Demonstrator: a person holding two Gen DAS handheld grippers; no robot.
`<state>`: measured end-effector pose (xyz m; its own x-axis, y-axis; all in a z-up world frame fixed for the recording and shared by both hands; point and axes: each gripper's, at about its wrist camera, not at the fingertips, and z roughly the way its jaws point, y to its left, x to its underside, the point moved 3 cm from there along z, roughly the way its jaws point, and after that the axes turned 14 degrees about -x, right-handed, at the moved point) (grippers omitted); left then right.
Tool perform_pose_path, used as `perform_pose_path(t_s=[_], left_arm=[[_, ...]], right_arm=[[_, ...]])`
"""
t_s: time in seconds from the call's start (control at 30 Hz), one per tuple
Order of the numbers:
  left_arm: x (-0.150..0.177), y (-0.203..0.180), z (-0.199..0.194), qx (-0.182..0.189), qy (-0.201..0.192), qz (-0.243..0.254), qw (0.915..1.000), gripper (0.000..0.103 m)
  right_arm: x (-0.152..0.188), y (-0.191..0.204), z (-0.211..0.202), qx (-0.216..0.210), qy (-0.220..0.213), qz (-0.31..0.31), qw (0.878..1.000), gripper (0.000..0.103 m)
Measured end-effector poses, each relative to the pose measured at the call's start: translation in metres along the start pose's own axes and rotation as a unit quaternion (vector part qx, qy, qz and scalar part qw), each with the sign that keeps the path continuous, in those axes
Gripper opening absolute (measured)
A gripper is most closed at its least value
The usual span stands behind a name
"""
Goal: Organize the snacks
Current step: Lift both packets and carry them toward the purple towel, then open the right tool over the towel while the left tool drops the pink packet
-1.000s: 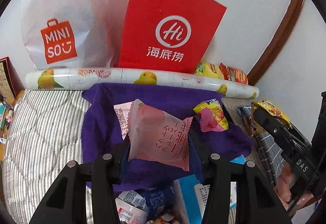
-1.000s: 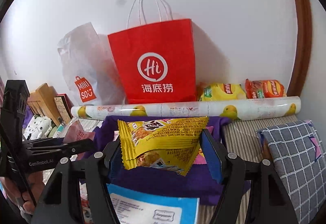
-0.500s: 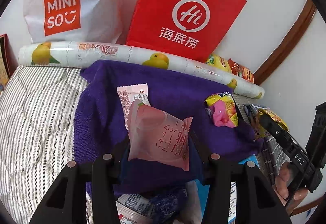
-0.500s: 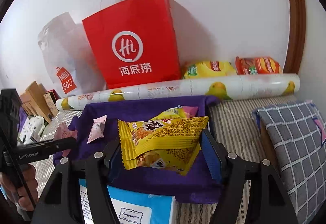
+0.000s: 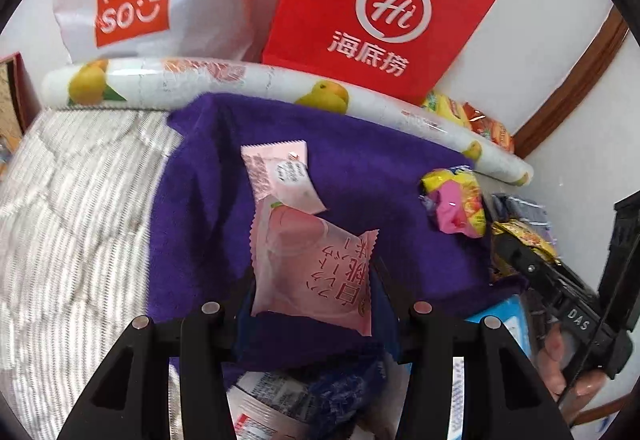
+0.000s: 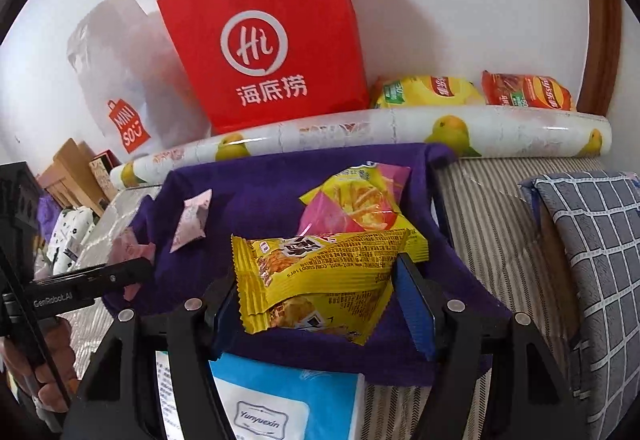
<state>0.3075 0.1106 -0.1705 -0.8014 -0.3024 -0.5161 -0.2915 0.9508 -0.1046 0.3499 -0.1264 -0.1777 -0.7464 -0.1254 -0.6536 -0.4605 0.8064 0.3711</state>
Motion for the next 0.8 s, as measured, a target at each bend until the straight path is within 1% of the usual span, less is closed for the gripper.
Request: perform_pose_path(t_s=[0.07, 0.17, 0.3, 0.53, 0.67, 0.8], left_arm=[[0.0, 0.0, 0.0, -0.007, -0.002, 0.003, 1.0, 0.048], [0.003, -0.002, 0.005, -0.003, 0.01, 0.009, 0.9999, 0.048], [0.004, -0.007, 0.009, -0.011, 0.013, 0.02, 0.9996, 0.048], [0.004, -0.005, 0.01, -0.013, 0.016, 0.015, 0.9997, 0.048], [0.005, -0.007, 0.013, -0.014, 0.022, 0.019, 0.9995, 0.048], [0.005, -0.008, 0.011, -0.013, 0.018, 0.023, 0.9995, 0.048]], right_arm=[[0.001, -0.002, 0.002, 0.003, 0.004, 0.003, 1.0, 0.068], [0.002, -0.004, 0.005, 0.004, 0.009, 0.011, 1.0, 0.068], [0.002, -0.006, 0.007, 0.005, 0.013, 0.014, 1.0, 0.068], [0.002, -0.008, 0.006, 0.006, 0.015, 0.021, 1.0, 0.068], [0.004, -0.008, 0.011, 0.007, 0.028, 0.025, 0.999, 0.069], [0.006, -0.006, 0.014, 0.012, 0.038, 0.019, 0.999, 0.069]])
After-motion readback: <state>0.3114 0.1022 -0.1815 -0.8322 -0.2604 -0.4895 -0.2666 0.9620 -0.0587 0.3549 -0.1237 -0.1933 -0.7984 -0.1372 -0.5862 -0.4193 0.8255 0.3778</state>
